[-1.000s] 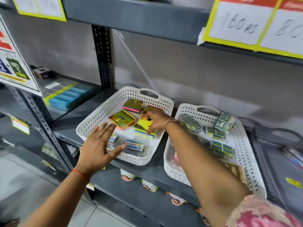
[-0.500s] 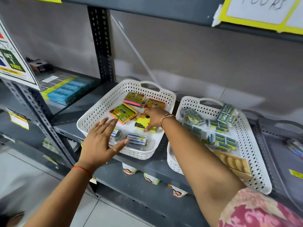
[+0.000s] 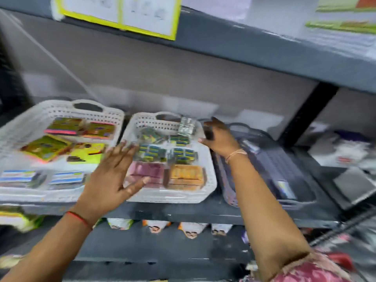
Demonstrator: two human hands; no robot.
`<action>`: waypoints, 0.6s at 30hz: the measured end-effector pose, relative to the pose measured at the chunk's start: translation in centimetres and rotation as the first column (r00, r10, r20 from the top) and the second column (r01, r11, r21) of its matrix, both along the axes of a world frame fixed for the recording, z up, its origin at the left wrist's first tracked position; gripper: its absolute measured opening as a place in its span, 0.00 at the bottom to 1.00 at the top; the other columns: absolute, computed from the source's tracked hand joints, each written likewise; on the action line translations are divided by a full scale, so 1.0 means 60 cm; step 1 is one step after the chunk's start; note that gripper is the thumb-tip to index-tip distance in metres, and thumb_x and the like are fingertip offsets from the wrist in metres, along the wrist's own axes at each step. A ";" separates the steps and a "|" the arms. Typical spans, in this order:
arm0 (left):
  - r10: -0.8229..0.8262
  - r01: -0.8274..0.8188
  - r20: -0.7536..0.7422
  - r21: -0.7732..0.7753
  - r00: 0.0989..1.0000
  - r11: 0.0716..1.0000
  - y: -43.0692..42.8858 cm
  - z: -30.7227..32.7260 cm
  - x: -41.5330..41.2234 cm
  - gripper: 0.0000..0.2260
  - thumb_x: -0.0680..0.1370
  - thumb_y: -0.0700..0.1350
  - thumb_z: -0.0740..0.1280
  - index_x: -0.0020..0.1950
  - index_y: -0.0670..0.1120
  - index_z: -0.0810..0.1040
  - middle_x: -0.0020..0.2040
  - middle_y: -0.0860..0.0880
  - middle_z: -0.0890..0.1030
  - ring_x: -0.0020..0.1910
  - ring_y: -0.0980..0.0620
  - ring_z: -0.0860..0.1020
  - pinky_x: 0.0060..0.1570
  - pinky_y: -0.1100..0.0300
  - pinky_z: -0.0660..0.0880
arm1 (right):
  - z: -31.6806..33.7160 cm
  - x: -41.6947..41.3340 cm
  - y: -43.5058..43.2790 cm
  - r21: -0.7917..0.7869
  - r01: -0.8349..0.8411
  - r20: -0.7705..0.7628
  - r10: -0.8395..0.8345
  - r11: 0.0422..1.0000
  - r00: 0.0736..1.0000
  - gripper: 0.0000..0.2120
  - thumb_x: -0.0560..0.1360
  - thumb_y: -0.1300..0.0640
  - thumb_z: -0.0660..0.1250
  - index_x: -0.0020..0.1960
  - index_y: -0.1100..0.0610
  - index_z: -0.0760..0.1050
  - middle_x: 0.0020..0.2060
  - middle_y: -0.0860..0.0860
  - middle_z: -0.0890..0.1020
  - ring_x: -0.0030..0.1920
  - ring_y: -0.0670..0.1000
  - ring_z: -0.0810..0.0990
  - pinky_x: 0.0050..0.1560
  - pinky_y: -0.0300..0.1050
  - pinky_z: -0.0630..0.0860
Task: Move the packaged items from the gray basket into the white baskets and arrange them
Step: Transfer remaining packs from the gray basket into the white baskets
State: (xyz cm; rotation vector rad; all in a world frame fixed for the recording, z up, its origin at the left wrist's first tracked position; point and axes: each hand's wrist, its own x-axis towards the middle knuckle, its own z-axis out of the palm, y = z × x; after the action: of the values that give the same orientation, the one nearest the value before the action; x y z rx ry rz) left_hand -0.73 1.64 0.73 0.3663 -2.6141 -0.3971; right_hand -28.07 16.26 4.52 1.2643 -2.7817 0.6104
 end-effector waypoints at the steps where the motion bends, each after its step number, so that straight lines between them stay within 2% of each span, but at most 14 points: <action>1: -0.041 0.041 0.008 0.005 0.999 0.999 0.019 -0.004 -0.018 0.45 0.68 0.73 0.43 0.70 0.39 0.62 0.71 0.38 0.65 0.73 0.45 0.54 0.72 0.46 0.55 | -0.004 -0.026 0.048 0.042 0.087 0.019 -0.088 0.995 0.996 0.28 0.72 0.49 0.69 0.67 0.59 0.69 0.69 0.58 0.70 0.70 0.57 0.68 0.69 0.49 0.67; 3: -0.070 0.069 0.051 0.027 0.996 0.997 0.042 -0.015 -0.038 0.47 0.66 0.75 0.41 0.71 0.41 0.61 0.72 0.40 0.64 0.73 0.45 0.54 0.72 0.49 0.54 | -0.018 -0.065 0.135 0.163 0.262 -0.003 -0.265 0.951 0.964 0.25 0.73 0.50 0.67 0.67 0.60 0.70 0.67 0.60 0.73 0.66 0.58 0.72 0.65 0.49 0.69; 4: -0.071 0.070 0.086 0.019 0.994 0.997 0.048 -0.021 -0.045 0.48 0.65 0.76 0.40 0.71 0.42 0.61 0.72 0.40 0.63 0.74 0.45 0.55 0.73 0.50 0.53 | -0.027 -0.079 0.176 0.263 0.351 -0.040 -0.353 0.899 0.935 0.24 0.74 0.49 0.66 0.67 0.60 0.70 0.66 0.60 0.74 0.65 0.58 0.73 0.64 0.49 0.70; 6: -0.052 0.056 0.143 -0.020 0.988 0.998 0.050 -0.030 -0.051 0.49 0.64 0.76 0.38 0.71 0.43 0.60 0.73 0.41 0.63 0.74 0.45 0.56 0.73 0.50 0.52 | -0.045 -0.095 0.242 0.496 0.466 -0.093 -0.489 0.732 0.867 0.24 0.75 0.49 0.63 0.66 0.60 0.70 0.66 0.59 0.75 0.65 0.57 0.74 0.64 0.48 0.71; 8: -0.031 0.037 0.163 -0.038 0.986 0.999 0.046 -0.034 -0.052 0.48 0.65 0.76 0.38 0.71 0.43 0.61 0.72 0.41 0.65 0.74 0.44 0.57 0.73 0.48 0.53 | -0.059 -0.097 0.280 0.664 0.447 -0.070 -0.546 0.599 0.835 0.25 0.74 0.49 0.64 0.66 0.61 0.70 0.67 0.58 0.74 0.65 0.57 0.74 0.65 0.48 0.72; 10: -0.024 0.035 0.178 -0.056 0.984 0.998 0.045 -0.036 -0.054 0.48 0.65 0.75 0.38 0.71 0.43 0.60 0.71 0.40 0.66 0.73 0.43 0.58 0.73 0.47 0.54 | -0.067 -0.094 0.295 0.720 0.429 -0.048 -0.577 0.546 0.815 0.29 0.71 0.50 0.68 0.68 0.61 0.67 0.69 0.59 0.70 0.67 0.58 0.71 0.66 0.52 0.71; 12: -0.019 0.034 0.187 -0.077 0.982 0.996 0.046 -0.036 -0.055 0.48 0.65 0.75 0.37 0.71 0.43 0.60 0.71 0.40 0.66 0.73 0.44 0.57 0.73 0.47 0.54 | -0.067 -0.088 0.292 0.732 0.414 -0.071 -0.544 0.541 0.836 0.31 0.71 0.54 0.69 0.70 0.60 0.64 0.70 0.62 0.67 0.69 0.61 0.67 0.68 0.54 0.69; 14: -0.018 0.032 0.190 -0.073 0.982 0.997 0.047 -0.036 -0.054 0.49 0.64 0.76 0.37 0.72 0.43 0.60 0.72 0.41 0.66 0.74 0.44 0.56 0.73 0.48 0.53 | -0.068 -0.083 0.283 0.714 0.396 -0.099 -0.476 0.577 0.874 0.29 0.71 0.59 0.68 0.70 0.59 0.63 0.69 0.63 0.67 0.69 0.62 0.67 0.68 0.53 0.69; 16: -0.016 0.029 0.188 -0.064 0.982 0.998 0.047 -0.035 -0.054 0.49 0.64 0.76 0.36 0.72 0.43 0.59 0.72 0.41 0.65 0.74 0.45 0.55 0.74 0.49 0.51 | -0.069 -0.079 0.275 0.647 0.387 -0.084 -0.443 0.657 0.893 0.30 0.70 0.62 0.68 0.70 0.58 0.63 0.67 0.63 0.68 0.67 0.63 0.69 0.66 0.52 0.71; 18: -0.012 0.024 0.181 -0.064 0.983 0.998 0.048 -0.035 -0.053 0.50 0.63 0.76 0.36 0.72 0.43 0.59 0.72 0.42 0.65 0.74 0.46 0.56 0.74 0.51 0.51 | -0.067 -0.075 0.267 0.560 0.352 0.016 -0.434 0.750 0.901 0.33 0.68 0.60 0.71 0.70 0.58 0.63 0.65 0.62 0.69 0.65 0.62 0.71 0.63 0.48 0.71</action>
State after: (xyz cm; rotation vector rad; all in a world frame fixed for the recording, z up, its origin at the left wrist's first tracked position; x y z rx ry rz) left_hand -3.94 4.54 -1.37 0.3719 -2.8015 -0.2954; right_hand -32.58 32.29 0.48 0.6149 -3.3362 -0.1512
